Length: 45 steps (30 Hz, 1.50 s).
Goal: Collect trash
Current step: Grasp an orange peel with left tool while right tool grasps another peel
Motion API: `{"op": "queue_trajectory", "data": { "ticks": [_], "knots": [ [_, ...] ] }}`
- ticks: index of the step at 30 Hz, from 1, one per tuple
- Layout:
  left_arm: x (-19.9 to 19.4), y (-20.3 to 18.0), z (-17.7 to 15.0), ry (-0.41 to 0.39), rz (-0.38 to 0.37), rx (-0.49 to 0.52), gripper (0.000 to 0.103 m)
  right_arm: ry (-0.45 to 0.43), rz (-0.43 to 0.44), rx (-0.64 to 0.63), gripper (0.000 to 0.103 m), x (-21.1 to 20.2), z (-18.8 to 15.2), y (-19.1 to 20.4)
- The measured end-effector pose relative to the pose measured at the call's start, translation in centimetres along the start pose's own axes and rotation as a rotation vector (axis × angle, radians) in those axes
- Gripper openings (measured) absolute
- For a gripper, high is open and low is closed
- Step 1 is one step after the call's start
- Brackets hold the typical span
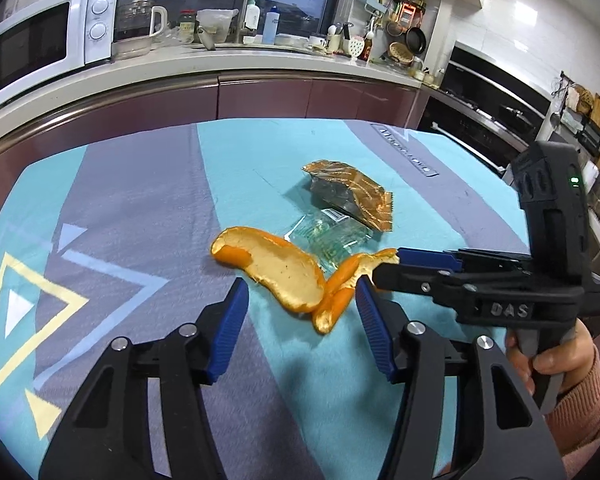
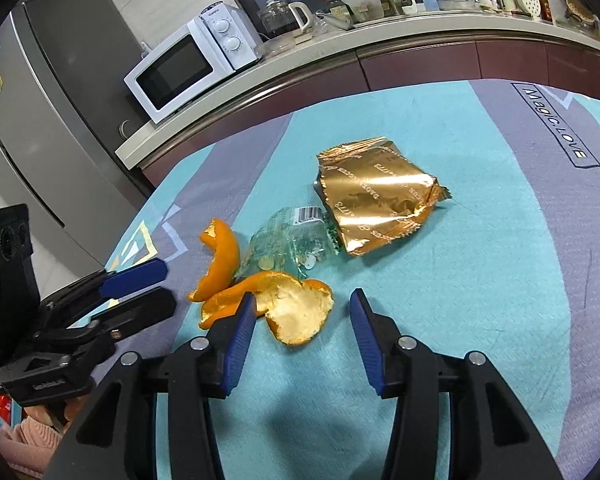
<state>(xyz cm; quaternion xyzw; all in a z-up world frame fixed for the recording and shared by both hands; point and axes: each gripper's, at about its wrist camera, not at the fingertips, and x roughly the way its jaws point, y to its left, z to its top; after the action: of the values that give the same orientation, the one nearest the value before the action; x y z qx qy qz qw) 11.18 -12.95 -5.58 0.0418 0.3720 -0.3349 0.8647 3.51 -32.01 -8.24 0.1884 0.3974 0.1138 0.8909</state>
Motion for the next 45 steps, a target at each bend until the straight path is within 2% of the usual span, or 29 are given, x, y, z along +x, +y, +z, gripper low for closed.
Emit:
{"op": "queue_trajectory", "data": {
  "ticks": [3, 6, 7, 8, 12, 13, 16, 17, 19, 28, 45],
  "knots": [
    [1.0, -0.1, 0.4, 0.02, 0.004, -0.007, 0.044, 0.003, 0.002, -0.004, 0.044, 0.1, -0.1, 0.1],
    [2.1, -0.7, 0.5, 0.048, 0.015, 0.021, 0.037, 0.009, 0.01, -0.007, 0.034, 0.2, -0.1, 0.1],
    [2.3, -0.8, 0.4, 0.055, 0.013, 0.024, 0.032, 0.011, 0.01, -0.009, 0.031, 0.2, -0.2, 0.1],
    [2.6, -0.8, 0.5, 0.068, 0.01, 0.026, 0.026, 0.011, 0.01, -0.011, 0.03, 0.1, -0.2, 0.1],
    [2.7, -0.5, 0.6, 0.07, -0.006, 0.014, 0.018, 0.01, 0.013, -0.017, 0.022, -0.1, -0.4, 0.1],
    [2.7, -0.3, 0.7, 0.072, -0.013, 0.009, 0.013, 0.011, 0.015, -0.018, 0.02, -0.1, -0.5, 0.1],
    [2.6, -0.1, 0.6, 0.071, -0.021, -0.002, 0.011, 0.013, 0.025, -0.023, 0.016, -0.2, -0.7, 0.2],
    [2.5, 0.0, 0.6, 0.071, -0.023, -0.004, 0.007, 0.013, 0.031, -0.024, 0.014, -0.3, -0.7, 0.3],
    [2.1, 0.2, 0.6, 0.063, -0.021, -0.005, 0.007, 0.014, 0.036, -0.024, 0.003, -0.4, -0.7, 0.3],
    [-0.2, 1.5, 0.3, 0.028, -0.022, -0.041, 0.007, 0.008, 0.075, -0.013, 0.003, -0.8, -0.8, 0.5],
    [-7.0, 5.1, -1.5, -0.063, 0.009, -0.108, 0.007, -0.034, 0.135, -0.019, 0.003, -1.6, 0.4, 2.3]
  ]
}}
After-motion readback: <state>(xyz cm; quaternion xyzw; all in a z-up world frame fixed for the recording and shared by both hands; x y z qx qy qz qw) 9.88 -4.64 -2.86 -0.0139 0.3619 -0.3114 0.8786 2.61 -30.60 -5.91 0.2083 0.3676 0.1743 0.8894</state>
